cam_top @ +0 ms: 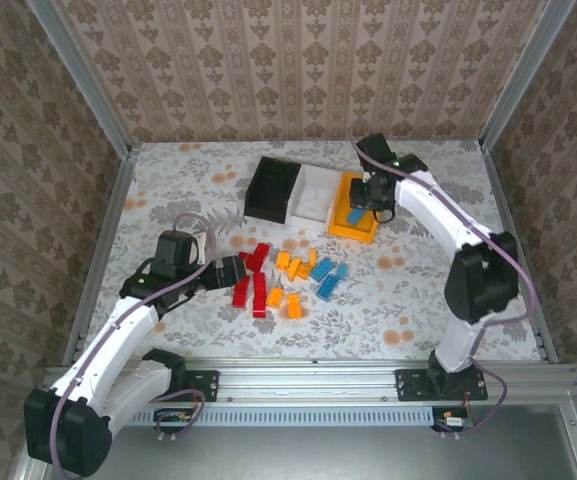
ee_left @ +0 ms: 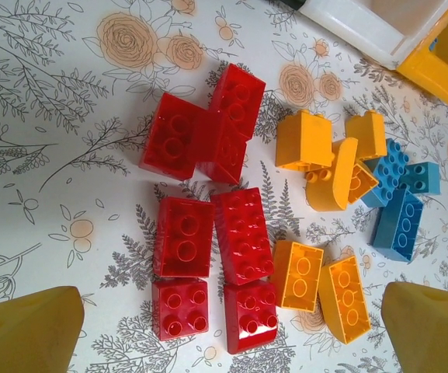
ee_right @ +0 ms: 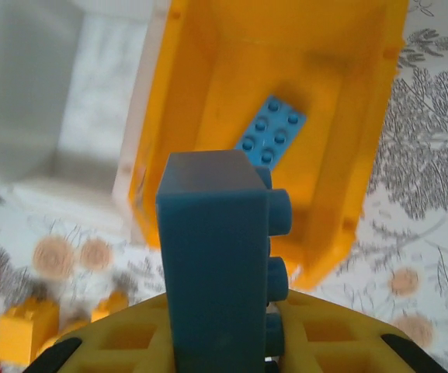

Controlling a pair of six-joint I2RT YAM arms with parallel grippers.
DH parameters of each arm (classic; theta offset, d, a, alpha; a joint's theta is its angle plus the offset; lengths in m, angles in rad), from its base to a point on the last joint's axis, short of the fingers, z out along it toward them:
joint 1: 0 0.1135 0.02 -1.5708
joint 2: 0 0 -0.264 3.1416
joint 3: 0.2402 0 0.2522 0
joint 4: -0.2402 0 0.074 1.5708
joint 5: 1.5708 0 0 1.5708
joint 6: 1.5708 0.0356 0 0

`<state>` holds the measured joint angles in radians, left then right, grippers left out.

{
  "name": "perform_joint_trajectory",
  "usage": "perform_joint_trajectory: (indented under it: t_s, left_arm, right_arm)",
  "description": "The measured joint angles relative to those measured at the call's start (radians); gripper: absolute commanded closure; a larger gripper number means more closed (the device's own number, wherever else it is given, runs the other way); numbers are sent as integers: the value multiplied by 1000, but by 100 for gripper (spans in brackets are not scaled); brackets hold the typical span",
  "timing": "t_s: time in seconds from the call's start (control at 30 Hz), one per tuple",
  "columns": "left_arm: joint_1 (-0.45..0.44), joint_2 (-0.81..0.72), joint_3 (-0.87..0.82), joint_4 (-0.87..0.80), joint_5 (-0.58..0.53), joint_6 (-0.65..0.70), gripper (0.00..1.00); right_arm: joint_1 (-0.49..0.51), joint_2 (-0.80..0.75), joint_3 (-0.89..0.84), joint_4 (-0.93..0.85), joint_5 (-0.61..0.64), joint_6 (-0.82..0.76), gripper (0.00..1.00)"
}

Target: Sort the legos into containers by color

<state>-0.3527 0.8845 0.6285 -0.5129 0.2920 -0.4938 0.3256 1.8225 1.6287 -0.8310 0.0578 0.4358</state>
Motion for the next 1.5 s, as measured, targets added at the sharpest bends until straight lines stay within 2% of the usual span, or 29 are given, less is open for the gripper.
perform_joint_trajectory:
  t_s: [0.23,0.3,0.43,0.6,0.7,0.87,1.0,1.13,1.33,1.5]
  left_arm:
    - [0,-3,0,-20,0,0,0]
    - [0,-3,0,-24,0,0,0]
    - [0,-3,0,-26,0,0,0]
    - [0,-3,0,-26,0,0,0]
    - [0,-3,0,-26,0,0,0]
    - [0,-3,0,-26,0,0,0]
    - [0,-3,0,-26,0,0,0]
    - [0,-3,0,-24,0,0,0]
    - [-6,13,-1,1,3,-2,0]
    - [-17,24,-9,16,9,-8,0]
  right_arm:
    - [-35,238,153,13,-43,-11,71]
    - [-35,277,175,11,-53,-12,63]
    - [-35,304,196,12,-66,-17,54]
    - [-35,295,197,12,-66,-18,54]
    - [-34,245,178,12,-66,-18,53]
    - [-19,23,52,14,-66,-18,49]
    - [26,-202,-133,22,-66,-16,46]
    - [113,-347,-340,14,-66,1,43]
    - [245,-372,-544,27,-66,67,42]
    - [271,-294,-558,77,-66,100,41]
